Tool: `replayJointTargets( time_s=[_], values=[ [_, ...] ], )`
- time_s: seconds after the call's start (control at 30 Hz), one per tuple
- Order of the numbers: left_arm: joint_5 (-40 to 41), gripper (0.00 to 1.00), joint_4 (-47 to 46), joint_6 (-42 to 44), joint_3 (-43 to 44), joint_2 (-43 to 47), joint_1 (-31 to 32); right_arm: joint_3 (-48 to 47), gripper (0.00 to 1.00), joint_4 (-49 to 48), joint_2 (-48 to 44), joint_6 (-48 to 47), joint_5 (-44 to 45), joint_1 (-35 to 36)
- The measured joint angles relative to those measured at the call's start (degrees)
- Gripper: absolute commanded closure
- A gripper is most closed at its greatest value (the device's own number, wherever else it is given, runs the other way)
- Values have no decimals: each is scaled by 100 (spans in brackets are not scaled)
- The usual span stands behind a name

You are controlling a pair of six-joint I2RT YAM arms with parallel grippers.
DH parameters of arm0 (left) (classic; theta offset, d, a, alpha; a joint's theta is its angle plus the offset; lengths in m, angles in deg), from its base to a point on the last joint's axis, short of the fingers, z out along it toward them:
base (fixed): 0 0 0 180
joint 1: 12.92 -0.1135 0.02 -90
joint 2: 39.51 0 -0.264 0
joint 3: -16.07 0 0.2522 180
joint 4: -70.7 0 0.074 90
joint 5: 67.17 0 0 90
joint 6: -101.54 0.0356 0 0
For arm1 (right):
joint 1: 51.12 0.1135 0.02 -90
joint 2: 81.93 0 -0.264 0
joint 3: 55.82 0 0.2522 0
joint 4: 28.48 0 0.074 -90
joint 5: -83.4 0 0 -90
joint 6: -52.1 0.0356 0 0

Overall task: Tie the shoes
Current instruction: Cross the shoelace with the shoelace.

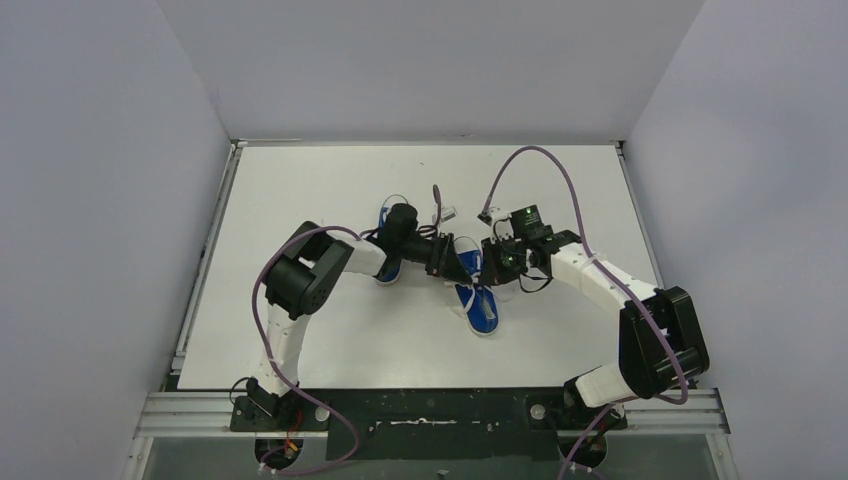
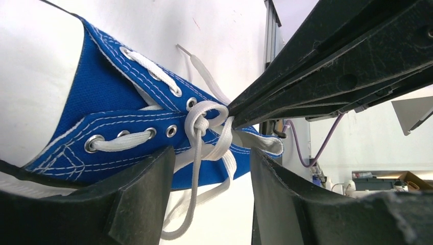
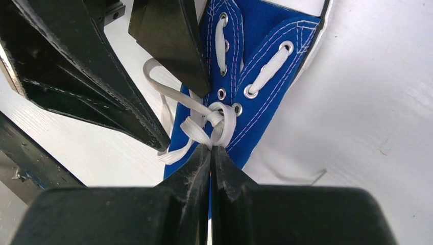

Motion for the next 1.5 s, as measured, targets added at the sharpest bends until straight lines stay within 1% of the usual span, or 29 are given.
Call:
replayJointTargets(
  time_s=[0.23,0.4,0.5,0.53,0.6,0.63,0.67,0.7,0.73,0.77,0.9,1.07,1.43,1.47,1.5],
  values=[
    [70,62,490,317,341,0,90,0,100,-24,0,46,-35,-17],
    [90,63,942,612,525,0,164,0,100,-35,0,107,-76,-17],
    [87,67,1117,726,590,0,179,0,100,-70,0,170,-76,-17],
    [87,70,1152,756,597,0,184,0,100,-79,0,192,-76,-17],
    [85,80,1198,796,597,0,184,0,100,-114,0,234,-74,-20],
    [87,83,1233,811,597,0,184,0,100,-122,0,251,-76,-20],
    [90,84,1255,826,597,0,184,0,93,-125,0,256,-76,-20],
    [90,86,1283,846,599,0,184,0,83,-125,0,264,-76,-22],
    [90,88,1300,868,599,0,184,0,78,-118,-2,293,-74,-33],
    [90,89,1322,896,599,0,184,0,74,-107,-2,328,-74,-59],
    [90,91,1388,942,599,0,184,-13,73,-85,-59,428,-68,-286],
    [90,91,1421,944,601,0,184,-258,73,-11,2,452,-52,-531],
    [87,92,1449,942,627,0,184,-393,72,-37,468,424,-175,-337],
    [87,92,1449,940,627,0,184,-393,72,-44,494,424,-184,-313],
    [87,92,1449,940,627,0,184,-393,77,-59,509,424,-186,-297]
  ],
)
